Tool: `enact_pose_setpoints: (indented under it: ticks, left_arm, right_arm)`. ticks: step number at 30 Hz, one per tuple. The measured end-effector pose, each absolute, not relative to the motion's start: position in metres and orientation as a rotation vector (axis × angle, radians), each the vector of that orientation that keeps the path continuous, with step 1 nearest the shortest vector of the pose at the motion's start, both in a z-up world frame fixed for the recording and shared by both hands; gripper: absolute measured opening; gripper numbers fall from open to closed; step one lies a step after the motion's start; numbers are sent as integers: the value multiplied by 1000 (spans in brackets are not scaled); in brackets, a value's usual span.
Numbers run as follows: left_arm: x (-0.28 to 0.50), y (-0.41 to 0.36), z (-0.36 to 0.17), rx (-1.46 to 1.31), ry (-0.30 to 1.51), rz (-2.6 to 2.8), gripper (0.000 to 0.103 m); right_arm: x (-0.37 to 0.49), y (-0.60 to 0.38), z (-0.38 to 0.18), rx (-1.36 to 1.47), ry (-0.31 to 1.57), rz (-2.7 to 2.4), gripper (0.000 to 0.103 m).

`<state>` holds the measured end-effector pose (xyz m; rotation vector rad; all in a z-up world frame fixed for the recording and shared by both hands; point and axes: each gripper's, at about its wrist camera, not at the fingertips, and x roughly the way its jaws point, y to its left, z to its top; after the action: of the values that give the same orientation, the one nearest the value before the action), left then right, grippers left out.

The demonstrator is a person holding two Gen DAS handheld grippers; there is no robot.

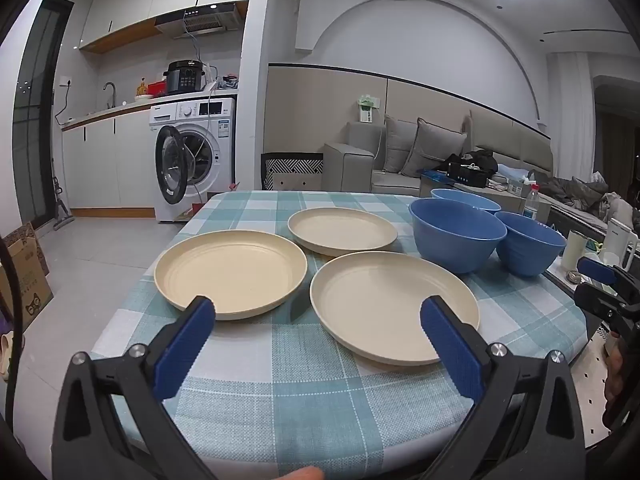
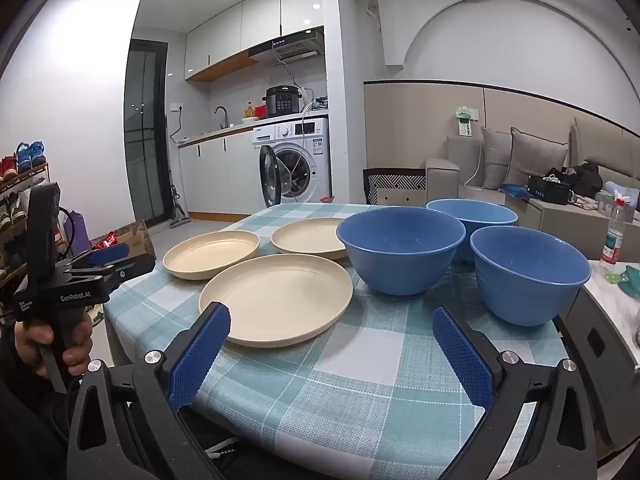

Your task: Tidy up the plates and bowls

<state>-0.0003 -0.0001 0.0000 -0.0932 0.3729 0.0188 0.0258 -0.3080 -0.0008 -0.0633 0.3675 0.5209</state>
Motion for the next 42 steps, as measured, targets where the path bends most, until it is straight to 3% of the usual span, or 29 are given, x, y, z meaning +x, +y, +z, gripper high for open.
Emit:
enact_pose_setpoints:
  ticks: [42]
  left_arm:
    - [-2, -3, 1, -79, 371, 14, 103]
  right_arm:
    - [22, -306, 1, -77, 358, 526, 103]
